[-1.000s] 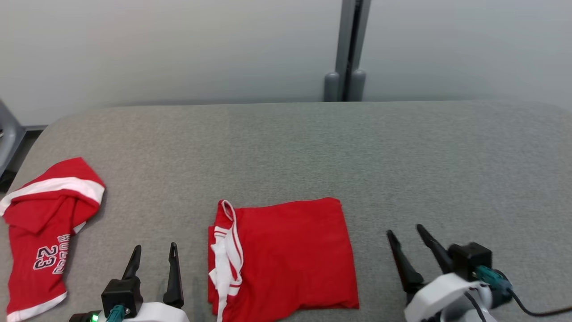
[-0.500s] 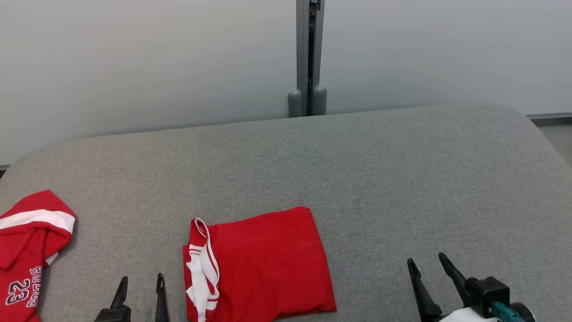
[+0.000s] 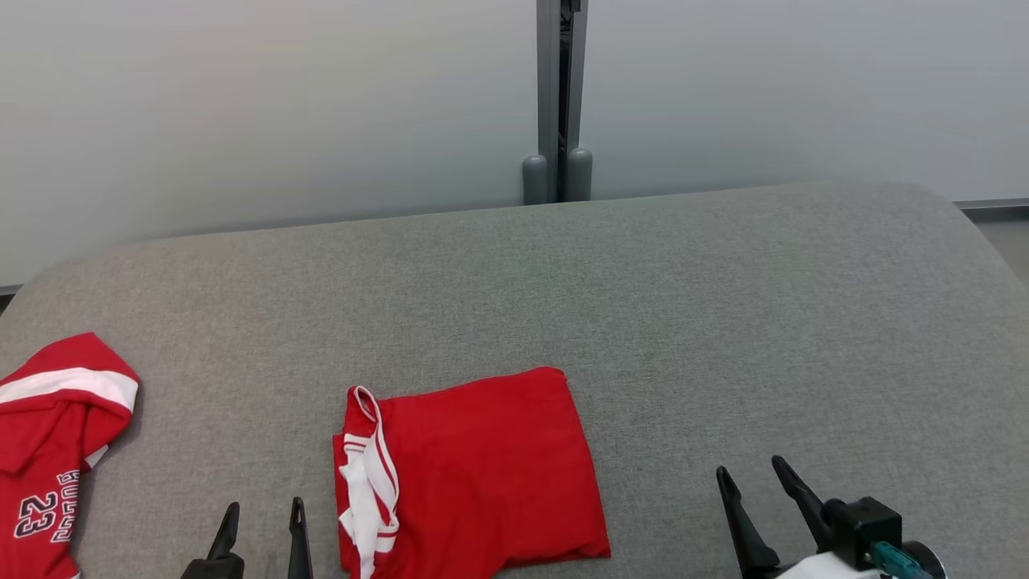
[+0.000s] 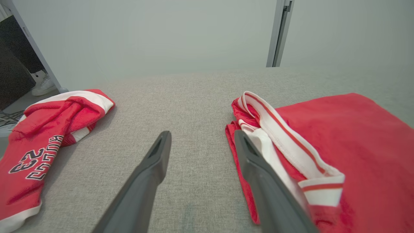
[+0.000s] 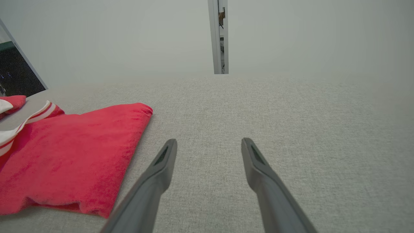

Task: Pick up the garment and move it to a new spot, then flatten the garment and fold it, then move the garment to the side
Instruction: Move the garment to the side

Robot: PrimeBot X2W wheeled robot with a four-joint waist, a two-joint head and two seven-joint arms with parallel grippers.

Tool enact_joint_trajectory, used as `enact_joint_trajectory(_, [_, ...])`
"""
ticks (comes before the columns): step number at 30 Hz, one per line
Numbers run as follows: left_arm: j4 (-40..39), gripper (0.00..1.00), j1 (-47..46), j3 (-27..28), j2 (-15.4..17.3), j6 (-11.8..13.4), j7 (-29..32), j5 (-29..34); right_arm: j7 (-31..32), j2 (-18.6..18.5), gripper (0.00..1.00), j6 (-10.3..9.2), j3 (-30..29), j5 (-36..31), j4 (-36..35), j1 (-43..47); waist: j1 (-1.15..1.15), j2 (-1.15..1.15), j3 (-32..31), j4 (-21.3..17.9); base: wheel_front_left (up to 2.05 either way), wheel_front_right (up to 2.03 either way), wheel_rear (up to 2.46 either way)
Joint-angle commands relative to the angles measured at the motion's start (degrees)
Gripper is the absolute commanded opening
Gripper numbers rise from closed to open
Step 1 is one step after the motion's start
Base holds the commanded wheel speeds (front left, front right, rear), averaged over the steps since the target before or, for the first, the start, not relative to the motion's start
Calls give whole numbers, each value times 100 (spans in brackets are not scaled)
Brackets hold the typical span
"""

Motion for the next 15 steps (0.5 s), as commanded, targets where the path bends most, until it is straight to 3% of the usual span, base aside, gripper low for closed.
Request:
enact_joint_trajectory(1, [34,100,-104,-22,25,-10,-4,-24,-24,-22,100,0,95,91,1,-185,0,0,91,103,0,0,0])
enact_joint_trajectory(7, [105,100,-256,-179,25,-41,-4,-120,-24,-24,100,0,451,387,310,-663,0,0,328,424,0,0,0])
enact_joint_trajectory(15, [149,100,-571,-457,24,-75,-4,-193,-24,-30,100,0,806,846,1017,-1519,0,0,823,1147,0,0,0])
